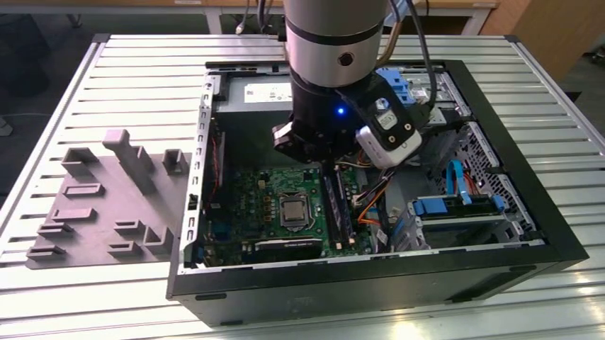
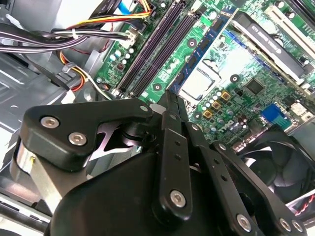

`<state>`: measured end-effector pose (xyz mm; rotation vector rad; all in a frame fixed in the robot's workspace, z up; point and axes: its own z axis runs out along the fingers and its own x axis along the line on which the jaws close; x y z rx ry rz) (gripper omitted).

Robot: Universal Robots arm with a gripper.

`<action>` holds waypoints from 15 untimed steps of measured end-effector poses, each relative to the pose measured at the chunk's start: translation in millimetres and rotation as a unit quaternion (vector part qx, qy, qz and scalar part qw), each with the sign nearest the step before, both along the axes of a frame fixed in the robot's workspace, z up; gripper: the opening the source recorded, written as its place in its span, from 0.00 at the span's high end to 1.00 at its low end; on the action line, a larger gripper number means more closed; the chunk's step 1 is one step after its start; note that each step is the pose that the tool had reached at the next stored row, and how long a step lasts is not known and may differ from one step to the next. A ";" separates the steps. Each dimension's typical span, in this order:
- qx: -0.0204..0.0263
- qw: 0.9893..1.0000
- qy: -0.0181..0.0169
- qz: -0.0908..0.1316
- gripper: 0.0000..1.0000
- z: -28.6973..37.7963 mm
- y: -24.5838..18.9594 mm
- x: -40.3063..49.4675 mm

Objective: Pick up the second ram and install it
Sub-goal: 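Insert the second ram into the second slot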

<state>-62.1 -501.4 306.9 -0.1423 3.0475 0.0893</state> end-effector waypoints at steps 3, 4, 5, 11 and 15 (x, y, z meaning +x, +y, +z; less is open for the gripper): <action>0.000 1.000 0.000 0.000 0.89 -2.1 0.0 0.0; 0.000 1.000 0.000 0.000 0.89 -2.8 0.0 0.0; 0.000 1.000 0.000 0.000 0.89 -3.3 0.0 0.0; 0.002 1.000 0.000 0.000 0.89 -6.1 0.0 0.0; 0.002 1.000 0.000 0.000 0.89 -7.3 0.0 0.1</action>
